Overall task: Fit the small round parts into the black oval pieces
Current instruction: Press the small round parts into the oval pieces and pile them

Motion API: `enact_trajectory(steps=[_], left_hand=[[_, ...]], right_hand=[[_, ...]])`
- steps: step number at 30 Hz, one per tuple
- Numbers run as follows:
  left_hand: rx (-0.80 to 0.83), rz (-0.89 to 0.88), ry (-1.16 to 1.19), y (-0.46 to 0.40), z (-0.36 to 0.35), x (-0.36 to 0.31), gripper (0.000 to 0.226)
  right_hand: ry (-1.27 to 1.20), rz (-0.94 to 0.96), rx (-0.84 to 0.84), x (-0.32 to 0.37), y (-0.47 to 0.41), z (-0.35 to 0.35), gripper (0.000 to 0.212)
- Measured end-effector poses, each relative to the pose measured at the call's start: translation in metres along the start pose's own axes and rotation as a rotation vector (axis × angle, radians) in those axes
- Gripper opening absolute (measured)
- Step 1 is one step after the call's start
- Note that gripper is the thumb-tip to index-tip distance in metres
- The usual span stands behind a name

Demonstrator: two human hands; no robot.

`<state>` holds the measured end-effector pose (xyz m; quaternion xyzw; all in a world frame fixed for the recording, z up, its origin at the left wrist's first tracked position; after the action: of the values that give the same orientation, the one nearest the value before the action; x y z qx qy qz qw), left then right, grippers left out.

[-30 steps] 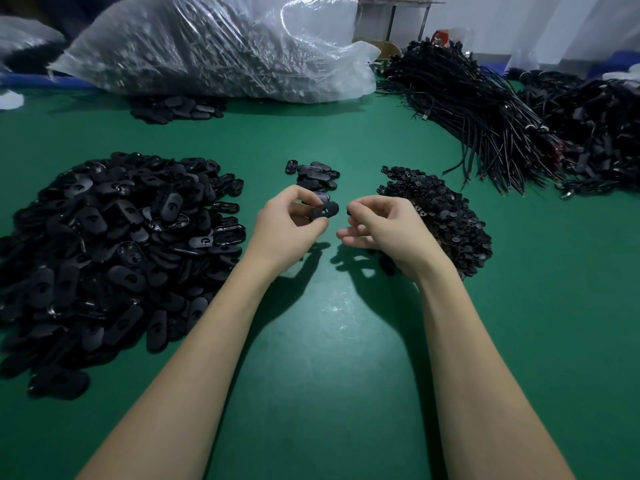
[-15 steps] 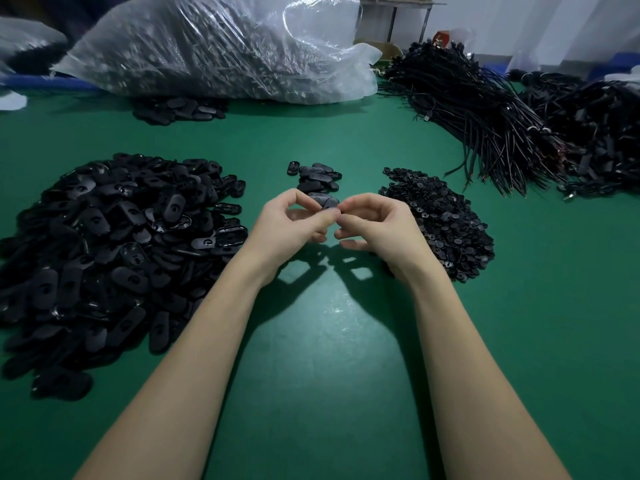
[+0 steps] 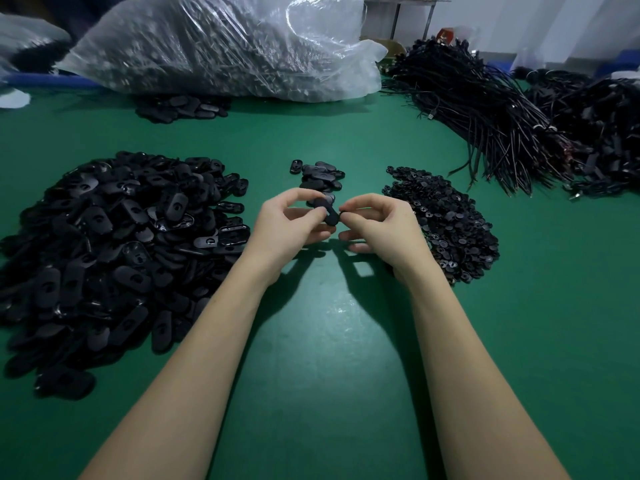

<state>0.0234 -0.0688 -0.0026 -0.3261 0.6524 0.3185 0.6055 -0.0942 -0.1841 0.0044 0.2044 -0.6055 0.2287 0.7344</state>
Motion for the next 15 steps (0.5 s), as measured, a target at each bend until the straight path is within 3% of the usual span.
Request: enact_trajectory(steps=[7, 15], left_hand=[[-0.077, -0.035, 0.015, -0.004, 0.007, -0.001, 0.012], [-0.025, 0.017, 0.138, -0.003, 0.004, 0.0, 0.007]], right_hand=[[-0.094, -0.094, -0.045, -0.001, -0.001, 0.009, 0.007], [-0.156, -0.133, -0.041, 0.002, 0.001, 0.005, 0.008]])
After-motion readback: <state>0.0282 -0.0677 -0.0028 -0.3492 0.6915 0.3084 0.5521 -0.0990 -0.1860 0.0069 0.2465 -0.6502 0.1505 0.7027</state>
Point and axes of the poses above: each hand's wrist, its own y-axis away from the middle knuckle, its own z-axis out of the back of the hand, x = y × z, the point moved 7 cm from there along -y, towards the middle knuckle, and after that the axes turned 8 degrees about -x, right-handed, at the moved point
